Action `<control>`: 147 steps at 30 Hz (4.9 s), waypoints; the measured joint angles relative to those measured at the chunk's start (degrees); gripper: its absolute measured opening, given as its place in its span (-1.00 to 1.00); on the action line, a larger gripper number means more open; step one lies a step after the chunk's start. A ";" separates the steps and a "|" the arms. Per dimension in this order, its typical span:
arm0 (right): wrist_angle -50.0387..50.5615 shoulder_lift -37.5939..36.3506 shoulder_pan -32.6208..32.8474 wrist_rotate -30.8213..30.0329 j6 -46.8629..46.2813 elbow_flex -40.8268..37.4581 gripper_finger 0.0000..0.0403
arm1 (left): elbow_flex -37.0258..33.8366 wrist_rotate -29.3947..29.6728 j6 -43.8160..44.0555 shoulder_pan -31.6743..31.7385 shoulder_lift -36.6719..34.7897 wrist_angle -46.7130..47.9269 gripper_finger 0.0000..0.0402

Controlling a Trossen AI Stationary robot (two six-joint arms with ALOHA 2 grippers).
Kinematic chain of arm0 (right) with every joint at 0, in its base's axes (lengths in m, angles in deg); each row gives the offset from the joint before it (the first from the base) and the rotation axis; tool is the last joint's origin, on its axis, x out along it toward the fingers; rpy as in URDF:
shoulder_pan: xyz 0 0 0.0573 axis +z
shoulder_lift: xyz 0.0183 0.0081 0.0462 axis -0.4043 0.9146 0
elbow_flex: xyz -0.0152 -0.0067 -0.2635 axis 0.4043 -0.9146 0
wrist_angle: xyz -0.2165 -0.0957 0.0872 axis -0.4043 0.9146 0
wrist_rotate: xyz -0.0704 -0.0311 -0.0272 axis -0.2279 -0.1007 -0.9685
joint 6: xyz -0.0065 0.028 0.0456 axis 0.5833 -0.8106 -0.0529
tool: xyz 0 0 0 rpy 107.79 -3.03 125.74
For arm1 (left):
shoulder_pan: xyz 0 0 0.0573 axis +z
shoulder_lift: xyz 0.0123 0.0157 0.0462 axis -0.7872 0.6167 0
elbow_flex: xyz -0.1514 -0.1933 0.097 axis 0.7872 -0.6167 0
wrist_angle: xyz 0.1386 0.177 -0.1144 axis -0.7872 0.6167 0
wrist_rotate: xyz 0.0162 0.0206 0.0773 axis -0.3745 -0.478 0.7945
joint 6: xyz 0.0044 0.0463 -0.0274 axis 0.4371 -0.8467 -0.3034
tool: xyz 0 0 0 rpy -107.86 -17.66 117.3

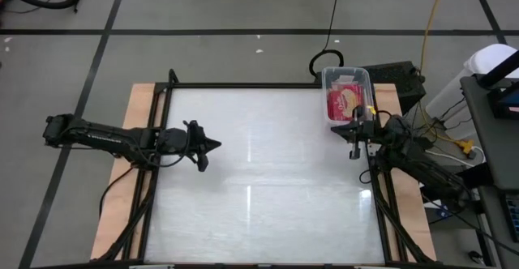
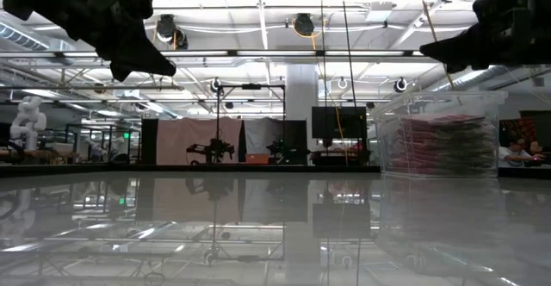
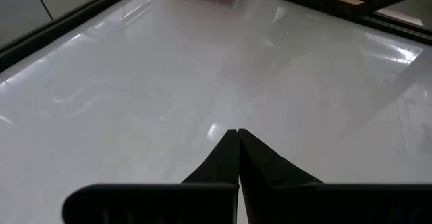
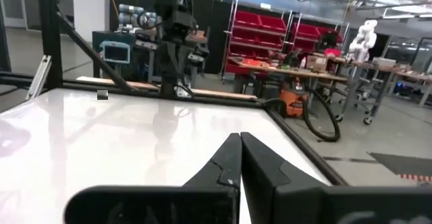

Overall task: Sort popcorn bags into baskets
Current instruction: Return to Home Position

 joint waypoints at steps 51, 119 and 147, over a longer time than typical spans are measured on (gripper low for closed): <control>-4.73 -0.29 37.37 -33.20 -4.75 -7.02 -1.00 | -0.02 1.55 -2.99 0.13 0.02 -0.03 -0.99; -2.16 2.16 37.59 -31.28 -1.73 -7.00 -1.00 | -25.28 -7.83 -15.78 0.66 -46.46 -8.01 -0.96; -2.16 2.16 37.59 -31.26 -1.73 -6.98 -1.00 | -25.37 -8.00 -17.90 0.61 -46.42 -9.35 -0.84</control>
